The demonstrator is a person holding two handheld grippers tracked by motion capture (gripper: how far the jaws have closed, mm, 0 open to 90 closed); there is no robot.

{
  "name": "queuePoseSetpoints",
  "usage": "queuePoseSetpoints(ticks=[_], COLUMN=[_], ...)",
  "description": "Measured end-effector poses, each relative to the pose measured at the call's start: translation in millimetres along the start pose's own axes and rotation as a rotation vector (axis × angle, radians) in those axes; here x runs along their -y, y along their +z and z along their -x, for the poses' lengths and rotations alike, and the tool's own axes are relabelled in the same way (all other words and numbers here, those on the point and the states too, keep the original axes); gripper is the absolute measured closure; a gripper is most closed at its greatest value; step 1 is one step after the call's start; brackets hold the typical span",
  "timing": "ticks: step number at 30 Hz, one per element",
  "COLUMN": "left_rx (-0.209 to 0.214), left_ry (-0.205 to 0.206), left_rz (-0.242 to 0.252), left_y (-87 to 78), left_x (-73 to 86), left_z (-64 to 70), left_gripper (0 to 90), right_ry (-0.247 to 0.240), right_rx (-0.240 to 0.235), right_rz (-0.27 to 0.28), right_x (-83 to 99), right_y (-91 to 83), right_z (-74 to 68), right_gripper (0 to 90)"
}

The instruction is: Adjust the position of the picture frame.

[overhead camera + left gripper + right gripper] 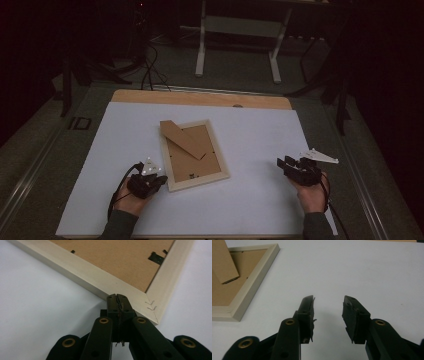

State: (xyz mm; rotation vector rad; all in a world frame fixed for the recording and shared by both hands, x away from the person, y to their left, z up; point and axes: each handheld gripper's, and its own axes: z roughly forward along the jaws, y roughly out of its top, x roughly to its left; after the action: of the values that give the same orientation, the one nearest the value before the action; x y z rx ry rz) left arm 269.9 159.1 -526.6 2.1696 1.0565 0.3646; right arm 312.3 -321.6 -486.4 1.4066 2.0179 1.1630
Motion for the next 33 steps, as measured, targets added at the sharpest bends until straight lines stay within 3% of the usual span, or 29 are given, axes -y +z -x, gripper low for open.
queuePoseSetpoints(ticks=[29,33], left_rx=[0.035,0.037], left_ry=[0.090,0.096], left_rz=[-0.004,-0.002], left_y=[11.3,12.4], left_x=[-10.5,-11.3], left_z=[25.4,26.2], left_gripper=[90.0,90.0], right_ry=[-0.025,-0.018], right_rx=[-0.053,-0.079], right_rz=[-0.014,-0.006], right_x=[1.4,0.2], right_y=[4.1,3.6], right_z=[-11.7,-14.9], right_gripper=[65.3,66.4])
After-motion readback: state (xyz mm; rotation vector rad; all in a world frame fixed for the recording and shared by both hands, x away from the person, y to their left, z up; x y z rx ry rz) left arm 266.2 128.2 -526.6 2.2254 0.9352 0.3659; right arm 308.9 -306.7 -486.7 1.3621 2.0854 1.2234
